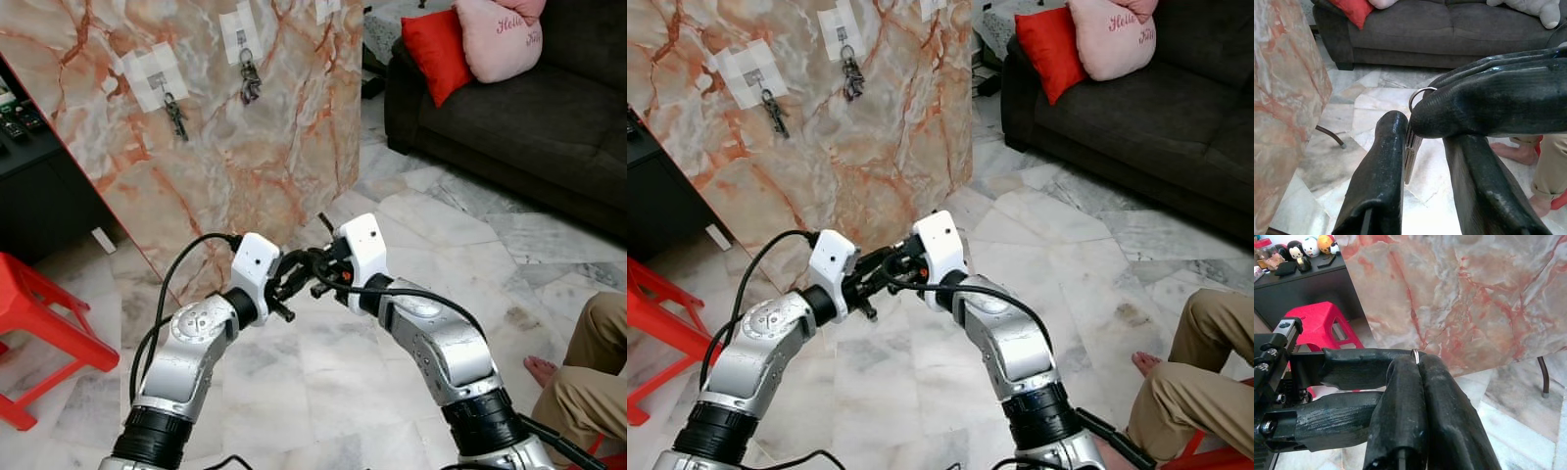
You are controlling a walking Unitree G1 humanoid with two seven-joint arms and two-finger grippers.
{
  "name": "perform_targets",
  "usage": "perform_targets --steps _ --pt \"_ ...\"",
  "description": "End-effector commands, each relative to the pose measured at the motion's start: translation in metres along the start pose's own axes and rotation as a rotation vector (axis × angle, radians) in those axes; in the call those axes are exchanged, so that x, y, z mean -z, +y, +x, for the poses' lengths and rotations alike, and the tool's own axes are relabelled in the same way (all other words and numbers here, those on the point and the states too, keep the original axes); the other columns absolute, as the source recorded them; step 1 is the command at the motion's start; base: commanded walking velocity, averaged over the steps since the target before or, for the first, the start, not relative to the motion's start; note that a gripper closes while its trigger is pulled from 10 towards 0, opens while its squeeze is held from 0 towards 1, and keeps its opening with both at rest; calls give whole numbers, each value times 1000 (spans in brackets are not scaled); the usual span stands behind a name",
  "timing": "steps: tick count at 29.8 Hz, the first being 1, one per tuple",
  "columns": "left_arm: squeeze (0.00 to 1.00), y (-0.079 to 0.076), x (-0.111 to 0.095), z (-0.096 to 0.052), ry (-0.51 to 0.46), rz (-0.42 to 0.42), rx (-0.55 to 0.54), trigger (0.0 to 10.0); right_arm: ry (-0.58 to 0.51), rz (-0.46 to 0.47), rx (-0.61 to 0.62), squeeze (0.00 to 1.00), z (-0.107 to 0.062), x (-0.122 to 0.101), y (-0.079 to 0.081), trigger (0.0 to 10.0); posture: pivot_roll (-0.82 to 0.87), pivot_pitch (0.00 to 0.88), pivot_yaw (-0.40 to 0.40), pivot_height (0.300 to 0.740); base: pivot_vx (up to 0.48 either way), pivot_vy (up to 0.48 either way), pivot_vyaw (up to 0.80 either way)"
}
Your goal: Hang keys on a hook
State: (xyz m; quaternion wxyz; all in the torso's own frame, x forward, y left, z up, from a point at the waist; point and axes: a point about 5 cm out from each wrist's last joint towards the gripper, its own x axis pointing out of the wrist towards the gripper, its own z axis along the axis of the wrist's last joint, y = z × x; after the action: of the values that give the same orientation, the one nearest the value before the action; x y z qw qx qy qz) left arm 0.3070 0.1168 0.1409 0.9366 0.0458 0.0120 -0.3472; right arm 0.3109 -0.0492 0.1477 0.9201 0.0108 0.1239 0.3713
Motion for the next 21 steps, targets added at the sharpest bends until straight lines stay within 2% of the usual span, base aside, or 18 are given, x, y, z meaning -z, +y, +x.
perform_targets --steps 1,3,4,5,6,7,9,10,11,12,15,21 --pt "0 -3 -1 1 -20 6 10 10000 14 19 -46 0 6 2 9 10000 -49 81 23 740 0 0 0" --pt "0 -3 -2 1 -22 4 9 10000 17 20 -47 0 6 2 9 10000 -50 81 23 740 0 0 0" --pt "0 -2 -1 1 -23 4 8 9529 18 22 -47 0 6 3 9 10000 -49 81 22 740 0 0 0" --pt "0 -2 -1 1 -23 3 7 9529 19 23 -48 0 6 3 10 10000 -49 81 22 740 0 0 0" --pt "0 -2 -1 1 -25 2 6 7843 20 26 -48 0 6 4 10 10000 -49 80 22 740 0 0 0" --pt "0 -2 -2 0 -27 0 4 7176 22 28 -49 0 6 4 10 10000 -49 80 22 740 0 0 0" --pt "0 -1 -2 0 -33 -5 -2 4078 23 32 -49 0 6 5 10 10000 -49 81 22 740 0 0 0" --pt "0 -1 -2 0 -38 -9 -6 3529 22 38 -50 0 6 5 10 10000 -48 81 22 740 0 0 0" --pt "0 -1 -2 0 -38 -9 -6 3529 22 38 -50 0 6 5 10 10000 -48 81 22 740 0 0 0" --pt "0 0 -3 -1 -46 -18 -14 2392 22 45 -50 0 6 5 11 10000 -50 82 22 740 0 0 0" --pt "0 2 -4 -2 -63 -36 -29 1961 21 59 -50 0 6 6 11 10000 -49 82 22 740 0 0 0" --pt "0 3 -5 -3 -72 -43 -40 1843 22 72 -46 0 5 7 10 10000 -49 83 23 740 0 0 0"
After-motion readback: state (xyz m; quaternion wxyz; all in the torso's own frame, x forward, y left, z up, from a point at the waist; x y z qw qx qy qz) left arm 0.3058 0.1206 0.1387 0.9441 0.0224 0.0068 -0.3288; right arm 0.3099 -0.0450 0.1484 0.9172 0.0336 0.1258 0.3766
